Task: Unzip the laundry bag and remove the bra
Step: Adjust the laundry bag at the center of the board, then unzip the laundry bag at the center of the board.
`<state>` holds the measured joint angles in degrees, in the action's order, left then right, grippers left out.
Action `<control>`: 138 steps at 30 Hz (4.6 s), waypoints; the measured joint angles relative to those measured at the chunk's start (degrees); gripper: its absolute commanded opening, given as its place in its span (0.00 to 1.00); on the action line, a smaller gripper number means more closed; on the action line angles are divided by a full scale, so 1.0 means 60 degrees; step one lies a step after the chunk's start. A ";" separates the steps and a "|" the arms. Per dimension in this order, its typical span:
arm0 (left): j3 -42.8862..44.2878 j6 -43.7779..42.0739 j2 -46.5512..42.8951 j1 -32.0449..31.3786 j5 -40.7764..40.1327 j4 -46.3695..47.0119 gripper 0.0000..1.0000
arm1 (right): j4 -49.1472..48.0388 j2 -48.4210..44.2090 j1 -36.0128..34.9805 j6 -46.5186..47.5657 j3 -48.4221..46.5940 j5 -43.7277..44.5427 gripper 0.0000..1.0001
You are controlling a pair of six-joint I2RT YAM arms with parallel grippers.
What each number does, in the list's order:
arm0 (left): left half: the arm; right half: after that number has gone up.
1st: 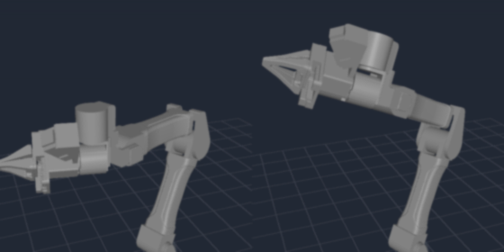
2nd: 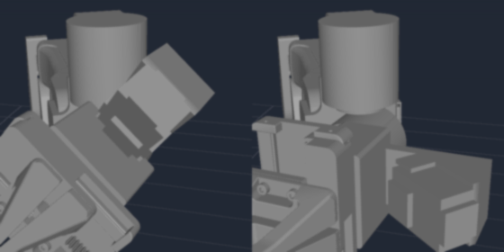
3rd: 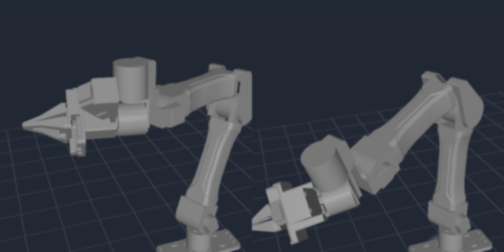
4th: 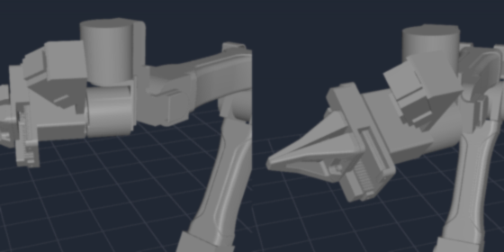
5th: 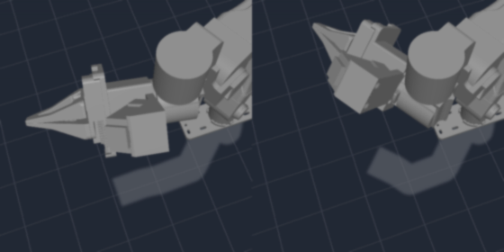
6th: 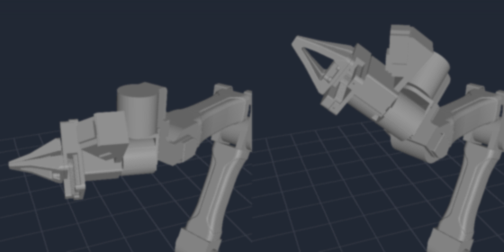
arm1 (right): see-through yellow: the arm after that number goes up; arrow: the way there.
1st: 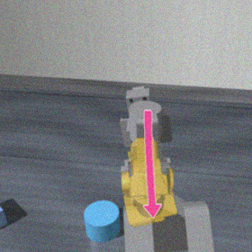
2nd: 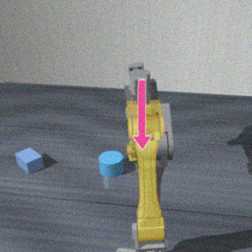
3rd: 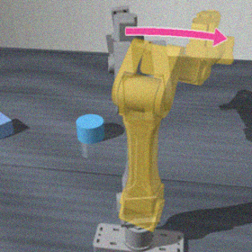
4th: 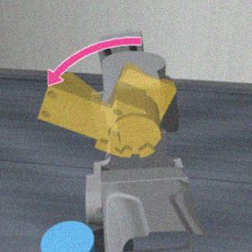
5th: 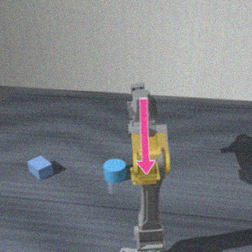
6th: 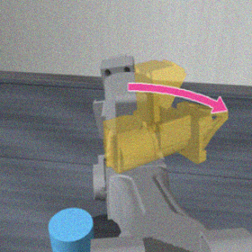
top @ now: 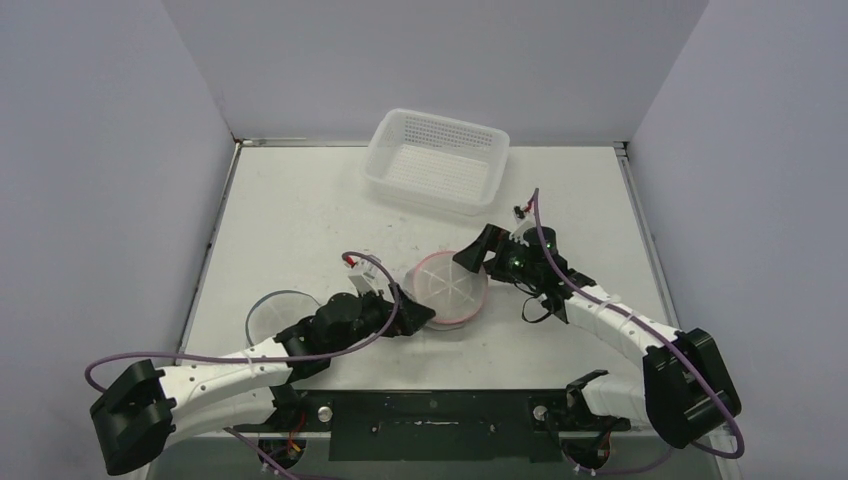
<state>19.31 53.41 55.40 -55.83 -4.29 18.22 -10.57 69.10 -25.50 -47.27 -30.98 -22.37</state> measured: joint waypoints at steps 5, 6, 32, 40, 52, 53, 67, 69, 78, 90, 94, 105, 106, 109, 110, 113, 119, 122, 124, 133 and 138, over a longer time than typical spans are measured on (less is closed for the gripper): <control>0.0000 0.0244 -0.1290 -0.0076 -0.1038 -0.0980 0.85 | 0.1031 0.0131 0.0051 0.0867 -0.1129 0.0317 0.92; 0.0004 0.0266 -0.1577 -0.0073 -0.1249 -0.1253 0.85 | 0.1308 0.0029 0.0062 0.1035 -0.1264 0.0419 0.92; 0.1384 -0.0007 0.0291 0.1759 0.1206 -0.1563 0.85 | 0.0765 -0.3982 0.0044 -0.1443 0.3013 0.0189 0.81; 0.0925 0.0313 0.0488 0.1749 0.1461 -0.0809 0.85 | -0.1137 -0.2612 0.0018 -0.2062 0.3249 -0.0251 0.56; 0.0521 0.0546 -0.0087 0.1730 0.1461 -0.0663 0.85 | -0.1807 -0.2463 -0.0135 -0.2616 0.3246 -0.0940 0.05; 0.0459 0.0576 -0.0255 0.1730 0.1443 -0.0659 0.85 | -0.1807 -0.2550 -0.0135 -0.2688 0.3246 -0.1002 0.05; -0.0514 0.1759 -0.0925 0.1577 0.1559 -0.0262 0.85 | -0.3799 -0.2965 -0.0058 -0.4258 0.3730 -0.2022 0.05; -0.0510 0.1821 -0.0667 0.1574 0.1610 -0.0113 0.85 | -0.4076 -0.2973 -0.0029 -0.4328 0.3949 -0.2073 0.05; -0.0317 0.2342 0.1188 0.1796 0.1982 0.1140 0.83 | -0.4364 -0.3191 0.0131 -0.4244 0.4430 -0.2098 0.05; -0.0317 0.3038 0.2878 0.2357 0.2583 0.3260 0.71 | -0.4422 -0.3614 0.0328 -0.4215 0.4929 -0.2171 0.05; -0.0317 0.3162 0.3439 0.2459 0.2718 0.3829 0.57 | -0.4459 -0.3854 0.0372 -0.4248 0.5129 -0.2171 0.05; -0.0321 0.3585 0.4368 0.2521 0.3067 0.5380 0.08 | -0.4390 -0.4204 0.0382 -0.4237 0.5169 -0.2167 0.05; -0.0328 0.3595 0.4368 0.2554 0.3064 0.5472 0.00 | -0.4339 -0.4226 0.0386 -0.4222 0.5169 -0.2167 0.05; -0.0335 0.3577 0.4295 0.2579 0.3075 0.5603 0.00 | -0.3883 -0.4375 0.0433 -0.3993 0.5162 -0.2157 0.28; -0.0346 0.3566 0.4215 0.2579 0.3085 0.5577 0.00 | -0.3592 -0.4455 0.0433 -0.3850 0.5133 -0.2160 0.44; -0.0353 0.3497 0.3730 0.2561 0.3078 0.5278 0.00 | -0.2255 -0.4717 0.0433 -0.3257 0.4728 -0.2095 0.81; -0.0346 0.3140 0.1774 0.2346 0.2484 0.3147 0.00 | 0.1424 -0.5490 0.0430 -0.1053 0.2401 -0.1133 0.90; -0.0157 0.3013 0.0692 0.2014 0.1745 0.1534 0.00 | 0.2892 -0.5887 0.0408 0.0025 0.1177 -0.0375 0.90; 0.0211 0.3002 0.0098 0.1603 0.0914 0.0229 0.00 | 0.3697 -0.6014 0.0313 0.0659 0.0492 0.0124 0.90; 0.1861 0.4156 -0.0302 -0.0397 -0.2998 -0.3548 0.00 | 0.5355 -0.5202 -0.2685 0.1763 -0.0958 0.3712 0.94; 0.2324 0.5209 0.0080 -0.0947 -0.4375 -0.4229 0.00 | 0.5151 -0.4226 -0.5890 0.1574 -0.1031 0.6816 0.98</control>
<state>33.26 84.66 55.88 -61.52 -30.55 -7.16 20.34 43.75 -60.84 -37.82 -37.17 18.52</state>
